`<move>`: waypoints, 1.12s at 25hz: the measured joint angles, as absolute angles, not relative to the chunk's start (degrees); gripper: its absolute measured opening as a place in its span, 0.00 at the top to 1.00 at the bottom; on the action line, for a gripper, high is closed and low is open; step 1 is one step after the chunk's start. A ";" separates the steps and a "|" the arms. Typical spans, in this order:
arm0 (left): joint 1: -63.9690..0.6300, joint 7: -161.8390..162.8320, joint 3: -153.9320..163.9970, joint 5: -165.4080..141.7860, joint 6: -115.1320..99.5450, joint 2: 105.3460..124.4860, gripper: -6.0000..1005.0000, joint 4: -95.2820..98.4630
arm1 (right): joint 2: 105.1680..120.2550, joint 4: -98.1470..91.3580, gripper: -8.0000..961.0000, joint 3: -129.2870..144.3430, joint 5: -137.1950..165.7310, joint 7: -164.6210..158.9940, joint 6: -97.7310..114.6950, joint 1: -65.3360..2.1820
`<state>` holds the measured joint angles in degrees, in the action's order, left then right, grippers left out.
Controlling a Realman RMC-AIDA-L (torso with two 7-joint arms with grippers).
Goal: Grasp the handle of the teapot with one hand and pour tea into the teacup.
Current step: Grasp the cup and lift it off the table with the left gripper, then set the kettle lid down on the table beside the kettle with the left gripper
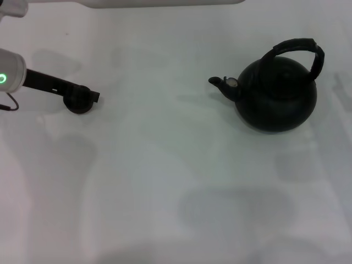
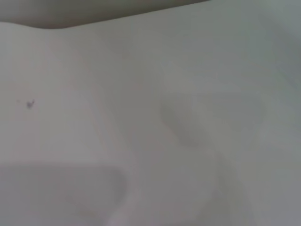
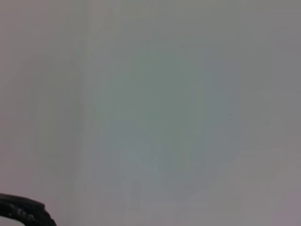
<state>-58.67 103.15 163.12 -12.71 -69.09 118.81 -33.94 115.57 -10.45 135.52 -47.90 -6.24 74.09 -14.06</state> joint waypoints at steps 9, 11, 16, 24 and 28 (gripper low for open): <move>-59.95 102.78 163.13 -13.00 -69.42 118.65 0.32 -33.92 | 115.58 -10.46 0.09 135.52 -47.90 -6.24 74.01 -14.06; -60.70 102.16 163.13 -12.75 -69.43 118.64 0.32 -33.89 | 115.57 -10.46 0.09 135.53 -47.90 -6.24 74.00 -14.06; -64.27 99.52 163.13 -12.45 -69.46 118.64 0.32 -29.81 | 115.58 -10.37 0.09 135.40 -47.90 -6.24 73.99 -14.08; -69.20 98.03 163.12 -17.41 -68.02 118.81 0.32 -20.91 | 115.58 -10.37 0.09 134.70 -47.90 -6.24 74.00 -14.27; -71.17 98.24 163.13 -20.29 -65.59 118.91 0.32 -15.08 | 115.58 -10.37 0.09 134.64 -47.90 -6.24 74.00 -14.32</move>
<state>-71.17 98.24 163.13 -20.29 -65.59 118.91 -15.08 115.58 -10.37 134.64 -47.90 -6.24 74.00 -14.32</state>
